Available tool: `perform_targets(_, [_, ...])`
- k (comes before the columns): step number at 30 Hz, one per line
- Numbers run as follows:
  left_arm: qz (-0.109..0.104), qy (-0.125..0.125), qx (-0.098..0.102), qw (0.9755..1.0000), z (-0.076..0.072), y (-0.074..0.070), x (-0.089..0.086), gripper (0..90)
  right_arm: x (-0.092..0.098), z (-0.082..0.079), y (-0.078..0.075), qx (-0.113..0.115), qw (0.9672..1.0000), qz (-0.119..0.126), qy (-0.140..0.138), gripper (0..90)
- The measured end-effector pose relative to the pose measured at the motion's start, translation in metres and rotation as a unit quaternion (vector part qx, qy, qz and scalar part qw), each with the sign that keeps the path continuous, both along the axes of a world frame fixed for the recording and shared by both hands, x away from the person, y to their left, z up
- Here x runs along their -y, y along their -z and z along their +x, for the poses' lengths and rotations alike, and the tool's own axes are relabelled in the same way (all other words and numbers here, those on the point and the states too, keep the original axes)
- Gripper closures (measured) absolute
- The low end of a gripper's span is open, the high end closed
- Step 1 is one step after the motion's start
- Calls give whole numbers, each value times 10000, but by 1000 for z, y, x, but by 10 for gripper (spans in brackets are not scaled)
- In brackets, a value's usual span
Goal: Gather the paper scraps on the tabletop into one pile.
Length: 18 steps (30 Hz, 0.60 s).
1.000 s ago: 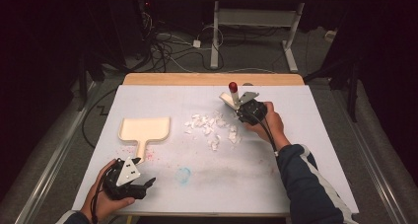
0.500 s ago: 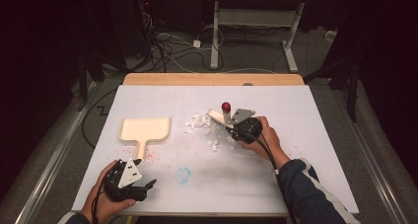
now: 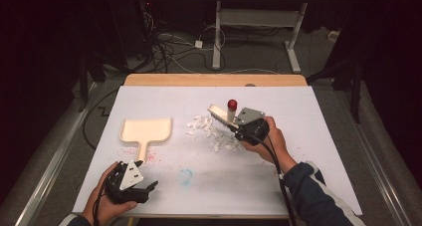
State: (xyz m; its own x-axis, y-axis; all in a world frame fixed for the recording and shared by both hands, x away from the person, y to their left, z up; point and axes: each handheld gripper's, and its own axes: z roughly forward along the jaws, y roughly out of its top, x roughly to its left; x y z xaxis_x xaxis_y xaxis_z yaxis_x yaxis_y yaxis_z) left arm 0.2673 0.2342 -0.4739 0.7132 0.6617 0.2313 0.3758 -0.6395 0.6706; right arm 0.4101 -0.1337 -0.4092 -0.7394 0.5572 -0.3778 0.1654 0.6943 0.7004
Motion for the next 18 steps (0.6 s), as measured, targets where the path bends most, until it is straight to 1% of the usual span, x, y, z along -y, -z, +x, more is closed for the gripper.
perform_targets(1, [4,16,-20,10000,0,0,0,194,0,2,-3,4,10000,46,-7,678])
perform_targets(2, [-35,16,-27,10000,1,0,0,194,-2,6,-6,6,9999,106,-15,678])
perform_targets(3, [-31,18,-25,10000,1,0,0,194,-3,11,-9,-38,9999,116,-58,678])
perform_targets(4, [-51,11,-14,10000,1,0,0,194,-5,15,-11,-83,9999,126,-40,678])
perform_targets(5, [-61,24,-6,10000,0,0,0,194,-11,26,-13,-38,9999,110,-31,678])
perform_targets(6, [-72,24,-5,10000,0,0,0,194,-11,26,-13,-38,9999,110,-31,678])
perform_targets(8, [-74,15,-14,10000,1,-1,0,194,-18,38,-12,-54,9999,83,-55,678])
perform_targets(9, [-71,24,-10,10000,0,-1,0,194,-22,44,-10,-87,9999,99,-59,678])
perform_targets(10, [-96,15,-5,10000,0,-1,0,194,-26,50,-8,-108,9999,48,-39,678])
perform_targets(14, [-140,14,-16,9999,0,-1,-1,194,-43,70,4,38,9998,-163,79,678])
perform_targets(15, [-138,19,-16,9999,1,-1,-2,194,-46,75,7,80,9998,-175,85,678])
perform_targets(17, [-152,19,-38,9999,1,-1,-2,194,-52,83,11,32,9998,-127,122,678])
perform_targets(18, [-173,21,-51,9998,2,-1,-2,194,-56,86,14,49,9998,-161,118,678])
